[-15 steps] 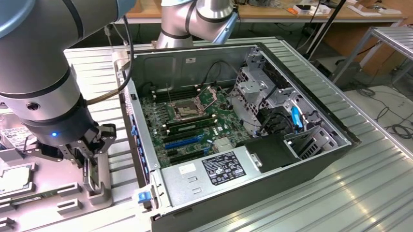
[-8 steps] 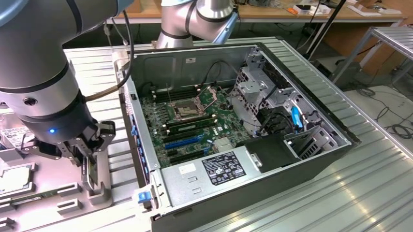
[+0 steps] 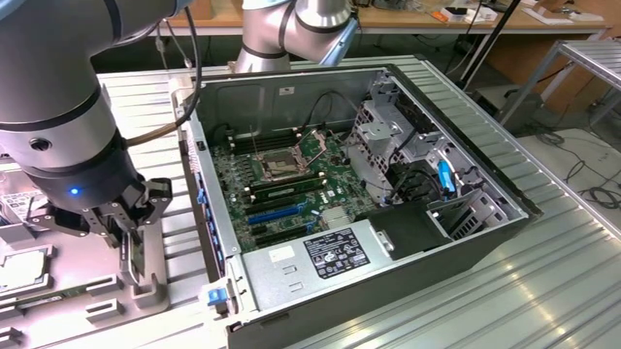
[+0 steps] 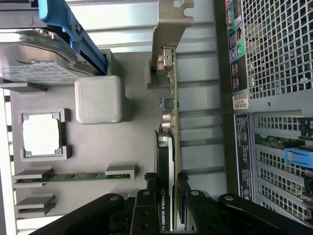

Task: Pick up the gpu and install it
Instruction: 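Pick up the gpu and move the gpu toward the slot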

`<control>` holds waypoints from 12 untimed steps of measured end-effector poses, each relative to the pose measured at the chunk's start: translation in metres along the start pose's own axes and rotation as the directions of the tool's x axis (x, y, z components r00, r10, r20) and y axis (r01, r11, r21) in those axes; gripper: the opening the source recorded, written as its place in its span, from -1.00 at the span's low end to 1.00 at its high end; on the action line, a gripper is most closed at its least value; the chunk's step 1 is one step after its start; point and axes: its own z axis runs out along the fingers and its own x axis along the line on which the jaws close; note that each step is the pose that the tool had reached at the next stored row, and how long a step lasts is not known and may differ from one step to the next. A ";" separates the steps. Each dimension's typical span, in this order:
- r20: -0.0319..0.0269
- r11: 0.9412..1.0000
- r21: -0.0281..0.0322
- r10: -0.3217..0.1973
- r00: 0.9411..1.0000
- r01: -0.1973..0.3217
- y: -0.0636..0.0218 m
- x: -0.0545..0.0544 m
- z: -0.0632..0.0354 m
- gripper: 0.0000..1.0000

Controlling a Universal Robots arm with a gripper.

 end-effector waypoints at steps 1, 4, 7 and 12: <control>-0.001 1.000 0.000 0.000 1.000 0.000 0.0000 0.000 -0.0008 -0.47; -0.002 1.000 0.000 0.000 1.000 0.000 0.0001 0.000 -0.0025 -0.47; -0.004 1.000 0.000 0.000 1.000 0.000 0.0002 0.000 -0.0044 -0.47; -0.006 1.000 0.001 0.000 1.000 0.000 0.0004 0.000 -0.0076 -0.47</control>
